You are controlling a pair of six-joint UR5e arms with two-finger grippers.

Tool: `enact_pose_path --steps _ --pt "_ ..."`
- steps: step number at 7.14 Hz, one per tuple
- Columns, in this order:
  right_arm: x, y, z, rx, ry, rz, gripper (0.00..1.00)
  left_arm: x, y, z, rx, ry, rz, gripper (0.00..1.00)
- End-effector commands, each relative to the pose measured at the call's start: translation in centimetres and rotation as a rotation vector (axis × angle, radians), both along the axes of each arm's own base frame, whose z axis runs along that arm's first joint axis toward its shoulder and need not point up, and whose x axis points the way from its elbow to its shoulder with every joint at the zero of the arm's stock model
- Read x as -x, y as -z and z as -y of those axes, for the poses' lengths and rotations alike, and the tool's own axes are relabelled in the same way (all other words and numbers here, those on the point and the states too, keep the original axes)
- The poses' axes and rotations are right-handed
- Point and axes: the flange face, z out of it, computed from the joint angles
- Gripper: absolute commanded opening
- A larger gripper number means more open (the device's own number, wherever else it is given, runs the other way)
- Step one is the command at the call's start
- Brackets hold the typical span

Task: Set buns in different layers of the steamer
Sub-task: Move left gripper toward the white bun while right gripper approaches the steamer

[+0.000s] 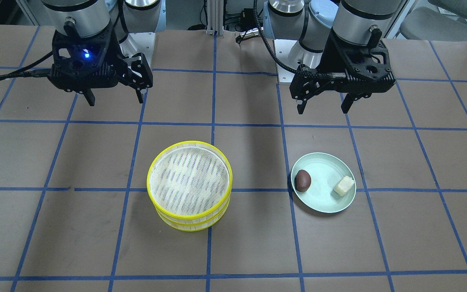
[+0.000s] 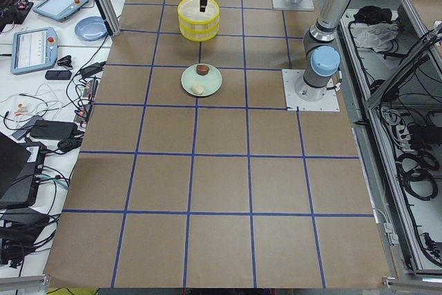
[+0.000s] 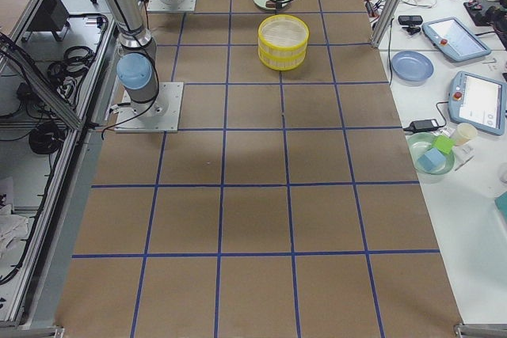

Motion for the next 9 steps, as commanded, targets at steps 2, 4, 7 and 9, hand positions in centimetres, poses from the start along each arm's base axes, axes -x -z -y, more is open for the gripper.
enact_pose_path --steps 2,4,7,9 --pt "0.6 0.5 -1.4 0.001 0.011 -0.006 1.0 -1.3 2.4 0.8 -0.05 0.011 0.006 1.0" --pt "0.6 0.5 -1.5 -0.002 0.012 -0.005 1.0 -9.1 8.9 2.5 -0.141 0.041 -0.012 1.0" --pt "0.3 2.6 -1.0 -0.032 0.014 0.004 1.0 -12.7 18.7 6.0 -0.28 0.026 -0.023 1.0" --pt "-0.8 10.4 2.1 -0.005 0.001 0.009 1.0 -16.7 24.0 7.1 -0.37 -0.036 -0.056 1.0"
